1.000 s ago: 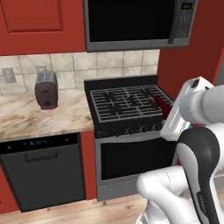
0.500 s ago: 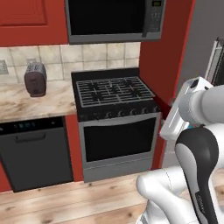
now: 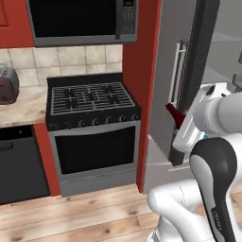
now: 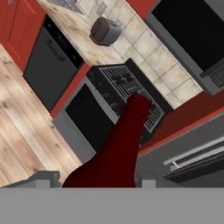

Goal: Place the liquor and beer on the top shelf of the fridge to keep them out of children's reach, and place the corn on lower shelves for easy access.

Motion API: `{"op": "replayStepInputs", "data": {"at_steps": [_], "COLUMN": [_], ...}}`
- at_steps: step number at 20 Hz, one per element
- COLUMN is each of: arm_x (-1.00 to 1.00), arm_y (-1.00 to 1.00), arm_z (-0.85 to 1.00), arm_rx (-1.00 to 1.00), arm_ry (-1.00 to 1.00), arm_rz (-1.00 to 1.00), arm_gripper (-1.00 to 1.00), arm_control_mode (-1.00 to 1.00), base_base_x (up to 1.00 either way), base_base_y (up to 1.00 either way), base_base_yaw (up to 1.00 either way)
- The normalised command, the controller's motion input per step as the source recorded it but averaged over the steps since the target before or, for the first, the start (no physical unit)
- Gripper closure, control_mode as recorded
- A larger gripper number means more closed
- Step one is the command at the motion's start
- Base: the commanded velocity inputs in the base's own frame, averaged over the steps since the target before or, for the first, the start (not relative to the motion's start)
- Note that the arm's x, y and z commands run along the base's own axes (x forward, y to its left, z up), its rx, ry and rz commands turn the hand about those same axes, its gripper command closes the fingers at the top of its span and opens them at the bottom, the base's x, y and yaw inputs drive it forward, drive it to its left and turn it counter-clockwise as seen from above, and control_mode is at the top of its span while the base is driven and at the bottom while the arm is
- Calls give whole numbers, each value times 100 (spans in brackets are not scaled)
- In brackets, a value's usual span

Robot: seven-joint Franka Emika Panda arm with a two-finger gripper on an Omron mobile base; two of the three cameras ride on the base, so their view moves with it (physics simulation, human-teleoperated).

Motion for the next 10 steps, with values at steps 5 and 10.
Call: {"op": "replayStepInputs", "data": {"at_steps": [5,10], "arm_x": [0,0], "arm_y": [0,0], "arm_z": [0,0], "arm_rx": [0,0], "arm_ry": [0,0], "arm_rz": [0,0], "arm_gripper": [100,100], "arm_control_mode": [100,100], "base_base_x": [0,1], "base_base_y": [-86,-85], "base_base_yaw": [0,0]}}
